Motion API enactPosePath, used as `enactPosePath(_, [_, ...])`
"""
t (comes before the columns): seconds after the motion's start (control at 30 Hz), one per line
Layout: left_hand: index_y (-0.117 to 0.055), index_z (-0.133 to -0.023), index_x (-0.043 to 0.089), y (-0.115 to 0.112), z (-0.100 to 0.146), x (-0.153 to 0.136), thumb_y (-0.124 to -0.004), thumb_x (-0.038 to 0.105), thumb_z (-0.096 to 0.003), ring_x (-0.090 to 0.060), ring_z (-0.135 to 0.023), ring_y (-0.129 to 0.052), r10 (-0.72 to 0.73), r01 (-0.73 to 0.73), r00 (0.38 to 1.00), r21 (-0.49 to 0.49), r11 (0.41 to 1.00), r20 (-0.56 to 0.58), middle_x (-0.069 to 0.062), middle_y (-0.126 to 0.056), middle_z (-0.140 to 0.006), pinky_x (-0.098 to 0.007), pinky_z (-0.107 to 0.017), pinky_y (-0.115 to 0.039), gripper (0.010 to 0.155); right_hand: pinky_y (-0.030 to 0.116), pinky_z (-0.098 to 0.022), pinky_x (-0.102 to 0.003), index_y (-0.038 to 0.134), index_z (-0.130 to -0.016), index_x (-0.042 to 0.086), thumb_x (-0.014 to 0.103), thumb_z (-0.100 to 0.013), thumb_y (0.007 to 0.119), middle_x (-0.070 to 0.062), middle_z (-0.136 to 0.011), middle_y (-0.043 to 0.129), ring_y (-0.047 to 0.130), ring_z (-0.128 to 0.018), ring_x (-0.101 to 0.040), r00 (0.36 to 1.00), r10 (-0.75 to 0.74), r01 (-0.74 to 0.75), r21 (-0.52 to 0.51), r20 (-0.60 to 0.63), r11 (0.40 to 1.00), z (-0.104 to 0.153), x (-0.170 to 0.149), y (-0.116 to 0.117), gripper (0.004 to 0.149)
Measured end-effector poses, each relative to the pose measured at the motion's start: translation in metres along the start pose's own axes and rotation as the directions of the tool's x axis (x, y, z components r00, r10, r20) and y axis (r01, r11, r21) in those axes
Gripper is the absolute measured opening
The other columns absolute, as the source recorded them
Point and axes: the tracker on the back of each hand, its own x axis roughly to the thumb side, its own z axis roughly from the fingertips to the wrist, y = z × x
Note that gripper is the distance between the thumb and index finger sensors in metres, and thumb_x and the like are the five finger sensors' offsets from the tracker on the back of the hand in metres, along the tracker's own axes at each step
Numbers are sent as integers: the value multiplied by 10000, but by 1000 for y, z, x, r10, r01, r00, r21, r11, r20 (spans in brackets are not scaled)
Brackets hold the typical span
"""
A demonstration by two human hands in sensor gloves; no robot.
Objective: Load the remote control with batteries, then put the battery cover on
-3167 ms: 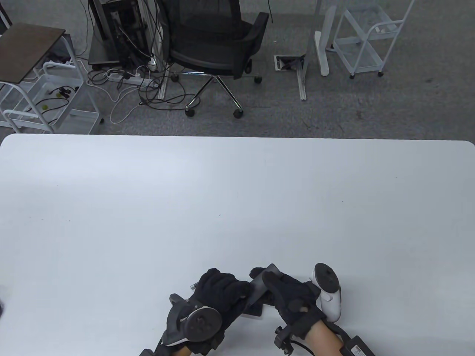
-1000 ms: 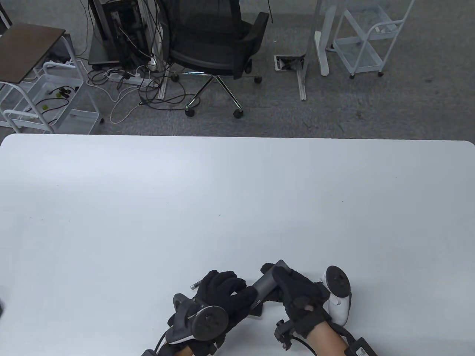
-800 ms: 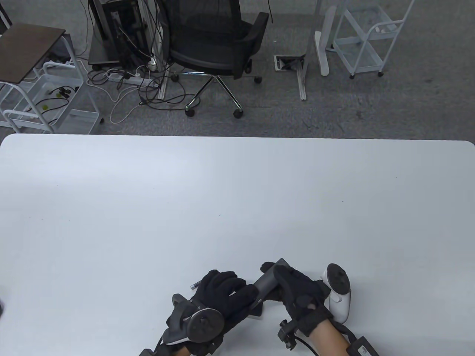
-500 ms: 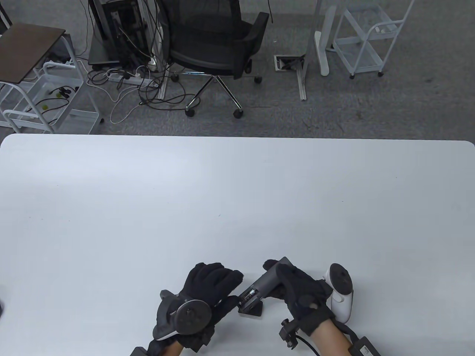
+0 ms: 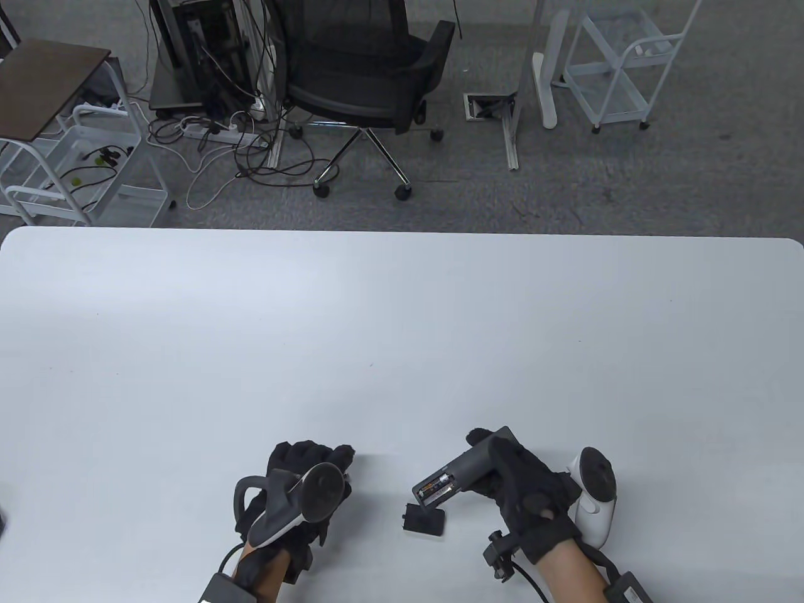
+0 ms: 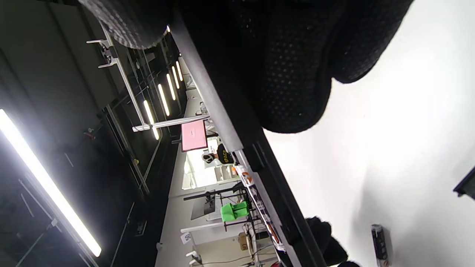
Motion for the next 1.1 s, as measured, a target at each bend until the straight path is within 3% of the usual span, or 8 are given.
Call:
enactPosePath(0.57, [-774, -975, 357, -26, -13, 9, -932, 477, -397, -285, -991, -837, -117, 115, 993, -140, 984, -11, 49, -909, -953, -596, -824, -620, 612, 766, -539, -561, 759, -929, 14, 474, -510, 726, -190, -720, 986, 1042, -499, -356, 1000, -3, 3, 16, -11, 1000, 1, 0, 4, 622])
enactPosePath(0.93, [-797, -939, 383, -28, -18, 10, -937, 435, -413, -217, -964, -865, -160, 157, 987, -91, 983, -24, 103, -943, -874, -561, -827, -645, 547, 763, -541, -562, 755, -933, 16, 475, -511, 726, -191, -725, 983, 1040, -502, -358, 1000, 0, 1, 19, -6, 1000, 1, 0, 4, 625])
enactPosePath(1.1, [-768, -967, 361, -29, -17, 13, -953, 441, -404, -220, -931, -895, -185, 185, 983, -60, 981, 2, 83, -968, -846, -559, -821, -660, 598, 762, -541, -564, 755, -934, 17, 477, -511, 726, -191, -724, 983, 1039, -505, -357, 1000, -1, 1, 16, -7, 1000, 2, 0, 4, 625])
